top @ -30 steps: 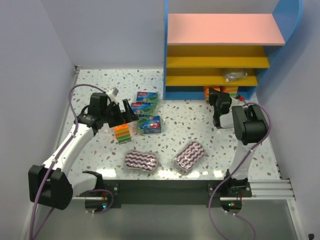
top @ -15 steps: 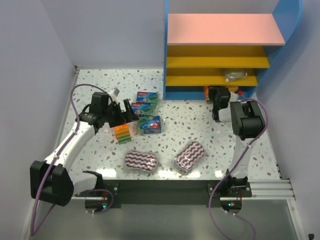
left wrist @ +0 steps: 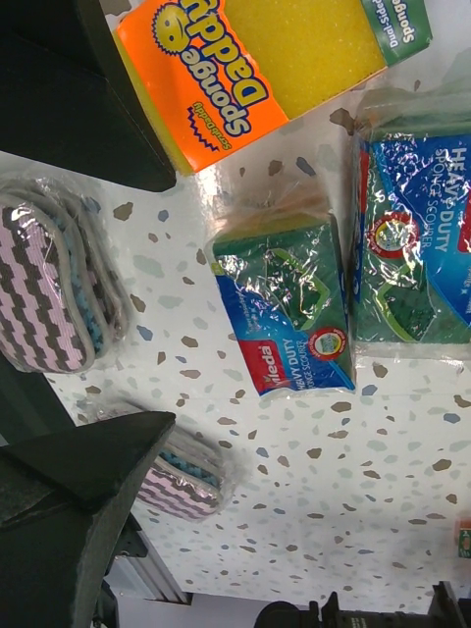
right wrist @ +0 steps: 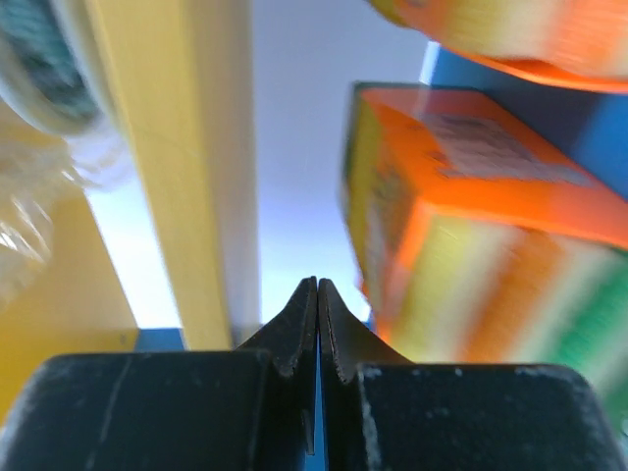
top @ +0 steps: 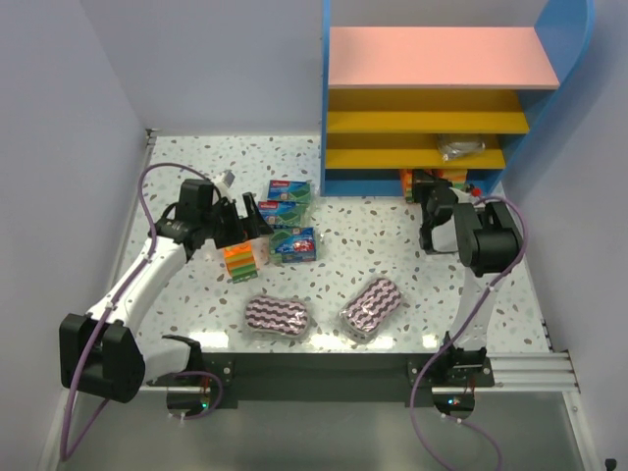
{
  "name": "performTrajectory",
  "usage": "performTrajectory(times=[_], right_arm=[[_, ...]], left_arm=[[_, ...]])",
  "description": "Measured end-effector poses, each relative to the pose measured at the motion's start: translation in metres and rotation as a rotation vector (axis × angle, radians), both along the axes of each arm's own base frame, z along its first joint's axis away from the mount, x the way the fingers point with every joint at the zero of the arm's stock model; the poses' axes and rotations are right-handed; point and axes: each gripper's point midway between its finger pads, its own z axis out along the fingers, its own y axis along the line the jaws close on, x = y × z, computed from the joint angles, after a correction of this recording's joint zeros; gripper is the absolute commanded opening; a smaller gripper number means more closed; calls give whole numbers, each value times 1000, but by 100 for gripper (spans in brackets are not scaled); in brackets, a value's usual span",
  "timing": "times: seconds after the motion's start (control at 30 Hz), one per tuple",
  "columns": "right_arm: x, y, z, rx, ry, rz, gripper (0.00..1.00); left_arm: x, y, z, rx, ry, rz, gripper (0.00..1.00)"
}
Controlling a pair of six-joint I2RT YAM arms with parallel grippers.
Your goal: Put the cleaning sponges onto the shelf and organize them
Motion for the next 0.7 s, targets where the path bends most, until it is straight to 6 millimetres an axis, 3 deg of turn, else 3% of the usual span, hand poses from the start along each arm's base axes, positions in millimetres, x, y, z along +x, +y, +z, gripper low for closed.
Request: performTrajectory(times=[0.13, 0.4, 0.6, 0.7], right_arm=[[-22, 0, -12, -9, 53, 6, 0], [-60, 0, -16, -23, 99, 22, 0], [-65, -4, -33, -44, 182, 19, 0], [-58, -5, -36, -54, 202, 19, 0]], left_arm=[[0, -1, 0, -2, 0, -3, 100], [-1, -2, 1, -11, -1, -12, 100], [-1, -3, 2, -14, -2, -18, 100], [-1, -3, 2, -14, -2, -18, 100]])
